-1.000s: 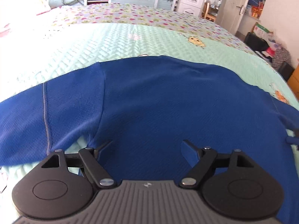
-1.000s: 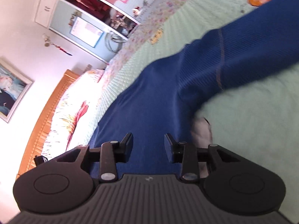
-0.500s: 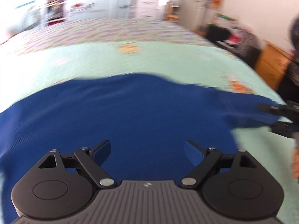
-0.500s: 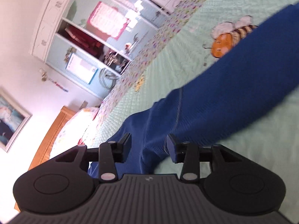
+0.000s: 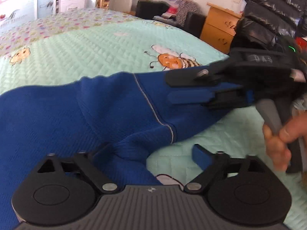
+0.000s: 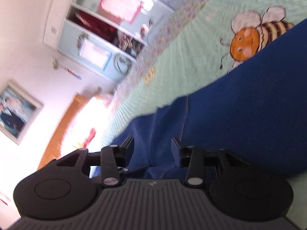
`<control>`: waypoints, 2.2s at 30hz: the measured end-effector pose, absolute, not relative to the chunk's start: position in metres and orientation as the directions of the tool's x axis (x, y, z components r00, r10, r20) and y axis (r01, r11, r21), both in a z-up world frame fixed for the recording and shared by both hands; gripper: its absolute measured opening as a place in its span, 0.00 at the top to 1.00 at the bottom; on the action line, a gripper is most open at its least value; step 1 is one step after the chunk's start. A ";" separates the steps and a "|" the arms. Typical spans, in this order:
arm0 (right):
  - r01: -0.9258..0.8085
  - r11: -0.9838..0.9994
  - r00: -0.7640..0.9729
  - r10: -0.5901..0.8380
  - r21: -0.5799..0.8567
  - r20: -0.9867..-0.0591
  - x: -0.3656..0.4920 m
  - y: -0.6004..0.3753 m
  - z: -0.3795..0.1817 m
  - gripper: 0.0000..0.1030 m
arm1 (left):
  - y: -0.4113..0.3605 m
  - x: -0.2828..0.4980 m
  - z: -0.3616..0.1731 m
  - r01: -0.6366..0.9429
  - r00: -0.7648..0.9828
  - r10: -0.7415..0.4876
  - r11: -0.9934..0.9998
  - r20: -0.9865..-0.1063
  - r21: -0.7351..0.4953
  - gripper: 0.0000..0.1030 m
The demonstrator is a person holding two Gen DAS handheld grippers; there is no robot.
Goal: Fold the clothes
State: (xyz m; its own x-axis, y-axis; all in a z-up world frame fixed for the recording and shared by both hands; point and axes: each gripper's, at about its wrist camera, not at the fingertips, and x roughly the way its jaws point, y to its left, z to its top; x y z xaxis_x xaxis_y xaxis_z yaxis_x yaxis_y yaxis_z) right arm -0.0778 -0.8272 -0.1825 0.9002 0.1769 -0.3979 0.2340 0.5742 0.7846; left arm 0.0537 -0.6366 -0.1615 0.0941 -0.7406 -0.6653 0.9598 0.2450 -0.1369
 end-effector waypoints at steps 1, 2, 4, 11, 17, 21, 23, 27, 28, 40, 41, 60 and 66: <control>0.295 0.603 0.876 0.140 0.741 -0.462 -0.073 -0.831 -0.187 0.87 | -0.638 0.048 -0.163 0.968 0.107 -0.733 0.232 -0.672 -0.099 0.00; 0.346 0.625 0.851 0.105 0.699 -0.515 -0.069 -0.835 -0.191 1.00 | -0.638 0.045 -0.163 0.971 0.113 -0.731 0.226 -0.673 -0.081 0.00; 0.294 0.609 0.889 0.109 0.737 -0.446 -0.067 -0.835 -0.182 0.89 | -0.635 0.044 -0.163 0.972 0.111 -0.741 0.220 -0.663 -0.083 0.00; 0.097 0.501 0.851 0.407 0.860 -0.333 0.023 -0.833 -0.189 0.62 | -0.628 0.041 -0.169 0.969 0.121 -0.774 0.229 -0.621 -0.097 0.00; 0.357 0.596 0.827 0.156 0.719 -0.540 0.031 -0.860 -0.191 1.00 | -0.620 0.038 -0.169 0.966 0.106 -0.787 0.226 -0.607 -0.125 0.00; 0.356 0.643 0.860 0.058 0.678 -0.507 0.004 -0.848 -0.171 0.77 | -0.616 0.032 -0.167 0.966 0.104 -0.790 0.226 -0.604 -0.129 0.00; 0.209 0.589 0.889 0.219 0.781 -0.403 -0.011 -0.836 -0.174 0.68 | -0.617 0.032 -0.167 0.966 0.106 -0.789 0.227 -0.605 -0.126 0.00; 0.288 0.592 0.849 0.207 0.753 -0.487 -0.061 -0.854 -0.191 0.92 | -0.623 0.033 -0.169 0.968 0.125 -0.781 0.233 -0.612 -0.099 0.00; 0.310 0.557 0.862 0.176 0.771 -0.474 -0.082 -0.870 -0.195 0.95 | -0.623 0.032 -0.170 0.968 0.135 -0.777 0.235 -0.615 -0.084 0.00; 0.483 0.460 0.876 -0.260 0.745 -0.407 -0.208 -0.915 -0.175 0.61 | -0.578 0.038 -0.143 0.843 0.205 -0.803 0.436 -0.560 -0.316 0.02; 0.447 0.423 0.892 -0.276 0.788 -0.357 -0.215 -0.914 -0.177 0.59 | -0.568 0.040 -0.141 0.809 0.191 -0.814 0.447 -0.548 -0.381 0.01; 0.496 0.320 0.867 -0.235 0.807 -0.439 -0.210 -0.895 -0.204 1.00 | -0.502 -0.021 -0.150 0.705 0.123 -0.797 0.490 -0.592 -0.513 0.01; 0.318 0.459 0.938 -0.028 0.829 -0.344 -0.191 -0.804 -0.167 0.62 | -0.435 -0.016 -0.141 0.614 0.274 -0.730 0.634 -0.626 -0.470 0.01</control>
